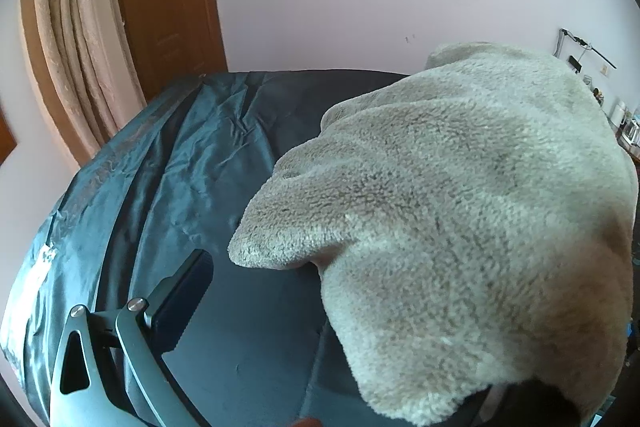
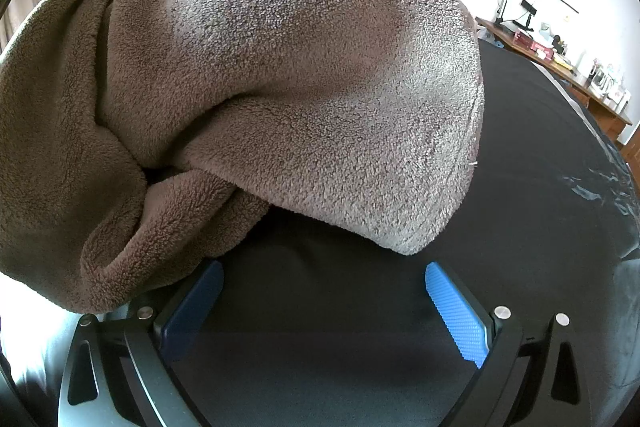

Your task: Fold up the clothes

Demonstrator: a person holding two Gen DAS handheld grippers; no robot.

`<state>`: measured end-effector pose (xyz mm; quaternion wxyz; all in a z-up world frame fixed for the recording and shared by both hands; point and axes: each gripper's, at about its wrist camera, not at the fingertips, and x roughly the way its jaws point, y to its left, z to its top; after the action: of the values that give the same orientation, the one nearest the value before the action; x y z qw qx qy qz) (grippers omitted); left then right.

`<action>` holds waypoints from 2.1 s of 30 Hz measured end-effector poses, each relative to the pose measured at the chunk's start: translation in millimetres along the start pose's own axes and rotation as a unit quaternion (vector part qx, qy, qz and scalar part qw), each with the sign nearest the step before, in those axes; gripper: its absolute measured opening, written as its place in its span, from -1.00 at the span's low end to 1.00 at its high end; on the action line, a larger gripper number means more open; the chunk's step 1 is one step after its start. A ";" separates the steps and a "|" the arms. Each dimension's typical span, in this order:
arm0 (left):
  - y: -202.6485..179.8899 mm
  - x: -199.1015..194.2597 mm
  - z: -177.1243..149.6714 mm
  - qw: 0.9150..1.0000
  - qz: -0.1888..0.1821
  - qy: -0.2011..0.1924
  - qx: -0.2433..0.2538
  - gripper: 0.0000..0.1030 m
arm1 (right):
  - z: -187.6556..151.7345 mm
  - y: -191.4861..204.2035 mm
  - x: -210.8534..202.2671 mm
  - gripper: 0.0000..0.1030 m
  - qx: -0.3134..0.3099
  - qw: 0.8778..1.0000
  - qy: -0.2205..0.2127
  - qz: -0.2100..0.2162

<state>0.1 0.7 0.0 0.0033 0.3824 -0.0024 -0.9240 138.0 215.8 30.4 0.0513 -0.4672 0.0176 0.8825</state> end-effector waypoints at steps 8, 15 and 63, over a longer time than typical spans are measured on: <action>2.1 2.0 1.8 1.000 -0.004 0.007 -0.003 0.99 | 0.0 0.0 0.0 0.99 0.000 1.000 0.000 0.000; 0.9 2.7 10.4 1.000 -0.003 0.009 0.001 0.99 | -0.1 0.1 0.1 0.99 0.001 1.000 0.000 0.000; 2.4 0.8 4.4 1.000 0.016 -0.012 0.007 0.99 | 51.0 -23.5 -90.7 0.99 0.030 0.977 -0.211 0.015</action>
<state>-3.6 -1.7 2.6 0.0159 0.3717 -0.0150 -0.9281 149.2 236.5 134.5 0.0548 -0.2688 0.0392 0.9608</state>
